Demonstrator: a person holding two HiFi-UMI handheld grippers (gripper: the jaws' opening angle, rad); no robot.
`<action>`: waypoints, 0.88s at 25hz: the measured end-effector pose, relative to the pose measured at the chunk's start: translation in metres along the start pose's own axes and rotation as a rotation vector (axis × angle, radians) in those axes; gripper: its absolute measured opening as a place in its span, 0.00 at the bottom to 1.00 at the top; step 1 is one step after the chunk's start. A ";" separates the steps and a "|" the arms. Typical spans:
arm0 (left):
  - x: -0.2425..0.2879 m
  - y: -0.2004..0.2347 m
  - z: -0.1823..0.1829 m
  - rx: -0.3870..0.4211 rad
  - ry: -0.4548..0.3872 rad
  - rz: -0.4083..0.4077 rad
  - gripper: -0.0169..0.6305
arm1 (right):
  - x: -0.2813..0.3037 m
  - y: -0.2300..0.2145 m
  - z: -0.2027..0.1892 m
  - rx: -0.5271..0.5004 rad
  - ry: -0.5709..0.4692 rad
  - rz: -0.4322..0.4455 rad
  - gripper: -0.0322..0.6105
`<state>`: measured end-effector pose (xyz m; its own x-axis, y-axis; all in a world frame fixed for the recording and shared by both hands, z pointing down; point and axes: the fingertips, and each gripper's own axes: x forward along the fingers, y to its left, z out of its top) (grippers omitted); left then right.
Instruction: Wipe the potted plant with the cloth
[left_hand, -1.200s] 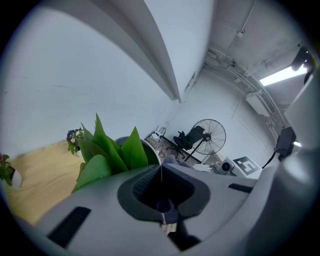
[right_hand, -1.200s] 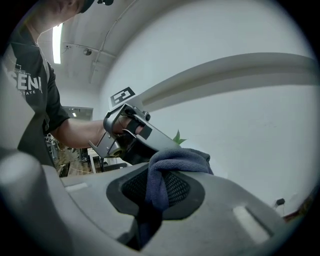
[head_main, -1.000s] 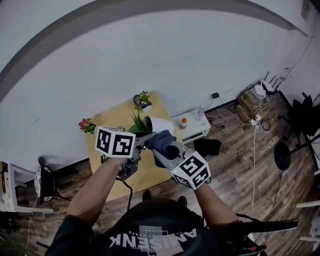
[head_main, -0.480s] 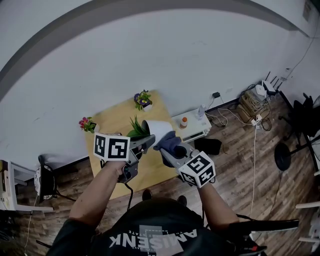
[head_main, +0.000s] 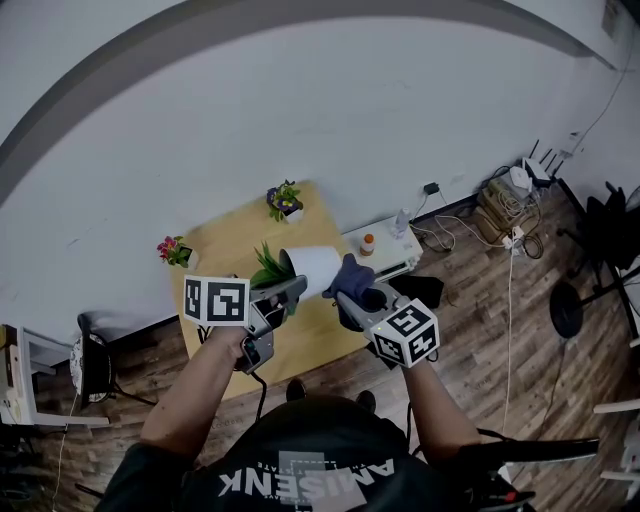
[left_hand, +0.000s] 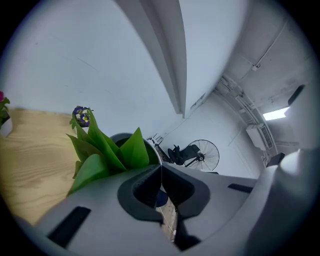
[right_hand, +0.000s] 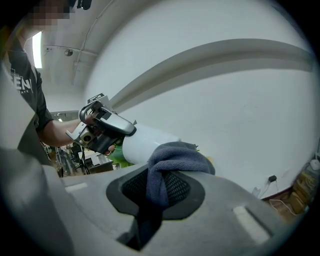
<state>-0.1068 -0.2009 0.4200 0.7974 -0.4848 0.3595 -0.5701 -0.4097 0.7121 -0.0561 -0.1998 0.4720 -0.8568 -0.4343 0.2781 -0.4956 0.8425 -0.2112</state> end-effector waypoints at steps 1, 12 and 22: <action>0.000 0.000 0.000 0.000 -0.002 0.001 0.04 | 0.000 -0.002 -0.001 0.003 0.001 -0.003 0.13; -0.006 0.005 -0.006 0.138 0.041 0.071 0.04 | -0.010 -0.027 -0.006 0.036 0.010 -0.070 0.13; -0.010 0.049 -0.043 0.639 0.339 0.382 0.04 | -0.018 -0.020 0.014 0.016 -0.037 -0.072 0.13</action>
<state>-0.1347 -0.1826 0.4775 0.4835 -0.4622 0.7434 -0.7360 -0.6744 0.0593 -0.0328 -0.2129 0.4584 -0.8233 -0.5055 0.2581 -0.5583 0.8034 -0.2072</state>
